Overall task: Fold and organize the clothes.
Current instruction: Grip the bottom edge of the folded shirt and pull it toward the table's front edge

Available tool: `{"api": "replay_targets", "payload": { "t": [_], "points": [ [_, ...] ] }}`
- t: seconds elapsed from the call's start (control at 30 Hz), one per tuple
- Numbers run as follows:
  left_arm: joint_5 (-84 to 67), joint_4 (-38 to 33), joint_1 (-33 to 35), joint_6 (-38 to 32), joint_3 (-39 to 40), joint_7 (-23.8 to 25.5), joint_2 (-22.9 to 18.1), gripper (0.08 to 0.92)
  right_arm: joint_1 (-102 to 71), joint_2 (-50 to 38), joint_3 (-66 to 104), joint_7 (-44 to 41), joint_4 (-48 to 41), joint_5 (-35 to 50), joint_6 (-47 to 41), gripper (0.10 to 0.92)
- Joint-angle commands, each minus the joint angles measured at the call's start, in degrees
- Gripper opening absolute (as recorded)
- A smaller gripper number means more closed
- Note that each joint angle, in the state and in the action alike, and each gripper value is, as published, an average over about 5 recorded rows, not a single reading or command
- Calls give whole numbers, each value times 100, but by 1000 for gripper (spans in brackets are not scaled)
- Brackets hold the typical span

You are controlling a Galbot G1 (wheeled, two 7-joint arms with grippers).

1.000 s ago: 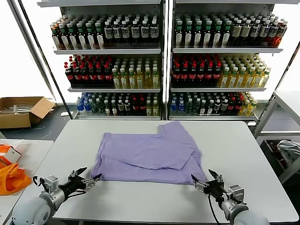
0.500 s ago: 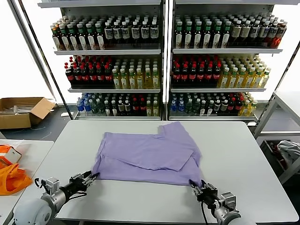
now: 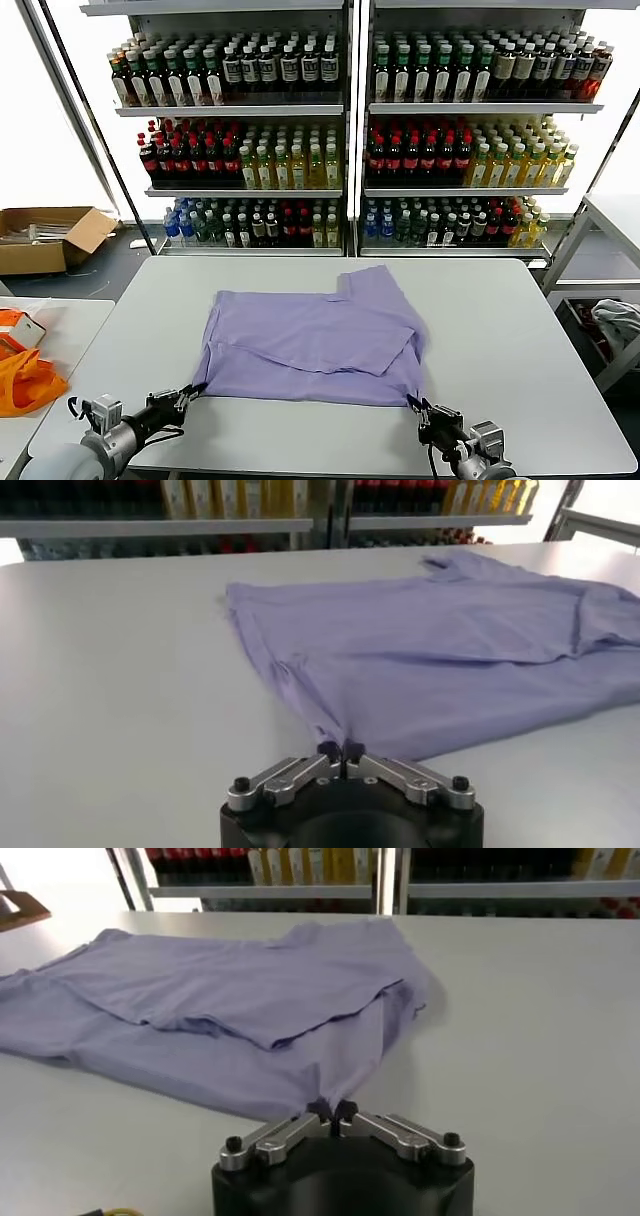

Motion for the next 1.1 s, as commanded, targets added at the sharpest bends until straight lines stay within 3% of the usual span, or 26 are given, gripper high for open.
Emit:
{"api": "replay_targets", "payload": {
  "t": [0.03, 0.27, 0.5, 0.77, 1.1],
  "points": [
    [13, -757, 1012, 35, -685, 23, -280, 89, -717, -63, 193, -9, 495, -84, 72, 124],
    [438, -1274, 1878, 53, -1143, 64, -768, 89, -1457, -77, 507, -100, 978, -337, 31, 124],
    [571, -1464, 2111, 67, -1310, 93, -1142, 89, -1460, -152, 512, -58, 1014, -554, -268, 156],
    [628, -1580, 1922, 142, -1459, 125, -1093, 109, -1157, -221, 633, -276, 997, -532, -307, 378],
    [574, -1974, 1873, 188, -1757, 168, -975, 384, -447, -438, 1452, -838, 836, 395, -107, 663]
  ]
}}
